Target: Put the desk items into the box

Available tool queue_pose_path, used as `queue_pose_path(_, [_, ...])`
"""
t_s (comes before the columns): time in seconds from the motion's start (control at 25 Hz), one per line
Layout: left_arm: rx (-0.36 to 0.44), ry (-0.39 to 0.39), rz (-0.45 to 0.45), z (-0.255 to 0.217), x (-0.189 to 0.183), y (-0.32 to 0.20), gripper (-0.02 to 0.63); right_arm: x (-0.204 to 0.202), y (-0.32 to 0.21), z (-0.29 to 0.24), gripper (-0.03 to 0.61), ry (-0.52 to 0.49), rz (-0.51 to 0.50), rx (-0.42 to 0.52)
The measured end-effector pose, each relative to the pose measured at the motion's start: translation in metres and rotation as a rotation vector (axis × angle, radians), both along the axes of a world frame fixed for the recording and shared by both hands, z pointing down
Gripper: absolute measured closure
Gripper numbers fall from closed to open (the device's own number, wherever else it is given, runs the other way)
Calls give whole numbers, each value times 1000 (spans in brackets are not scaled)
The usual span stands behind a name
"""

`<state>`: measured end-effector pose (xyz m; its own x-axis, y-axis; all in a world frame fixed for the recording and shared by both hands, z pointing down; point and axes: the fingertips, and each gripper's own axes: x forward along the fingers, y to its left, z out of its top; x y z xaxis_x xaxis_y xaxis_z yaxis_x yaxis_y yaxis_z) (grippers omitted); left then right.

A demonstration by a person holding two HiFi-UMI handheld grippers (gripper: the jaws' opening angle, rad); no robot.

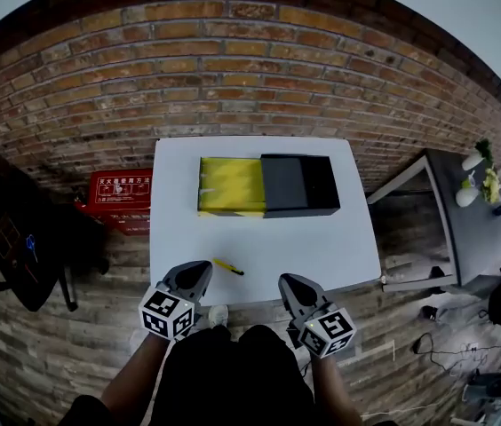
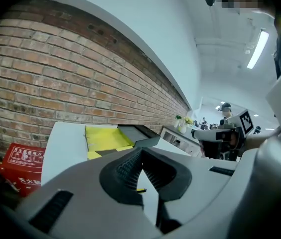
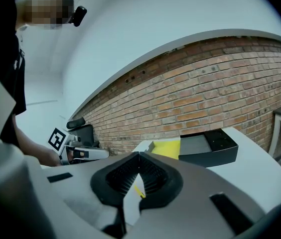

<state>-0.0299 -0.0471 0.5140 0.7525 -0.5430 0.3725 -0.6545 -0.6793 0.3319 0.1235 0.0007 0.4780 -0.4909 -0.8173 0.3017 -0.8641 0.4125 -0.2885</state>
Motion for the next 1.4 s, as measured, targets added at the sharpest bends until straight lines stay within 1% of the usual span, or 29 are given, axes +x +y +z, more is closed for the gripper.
queue_pose_path(0.16, [-6, 3, 7, 3, -5, -11, 600, -6, -12, -2, 557, -30, 4, -3])
queue_pose_path(0.24, [-5, -10, 14, 6, -5, -14, 600, -7, -18, -2, 557, -35, -3, -1])
queue_pose_path(0.4, [-10, -45, 28, 13, -1, -16, 600, -3, -30, 2, 557, -23, -21, -13])
queue_pose_path(0.56, [-19, -68, 10, 22, -3, -19, 600, -3, -47, 7, 557, -11, -66, -22])
queue_pose_path(0.76, [-51, -86, -61, 34, -2, -20, 600, -10, -71, 11, 557, 25, -191, -18])
queue_pose_path(0.92, [-87, -132, -105, 53, 0, -20, 600, -15, -86, 23, 557, 45, -291, -37])
queue_pose_path(1.08, [-121, -169, -155, 70, 5, -15, 600, -23, -85, 46, 557, 101, -422, -69])
queue_pose_path(1.24, [-149, -202, -169, 87, 13, -10, 598, -33, -84, 64, 557, 106, -508, -103])
queue_pose_path(1.4, [-175, -235, -186, 101, 20, -6, 598, -42, -82, 82, 557, 134, -600, -129])
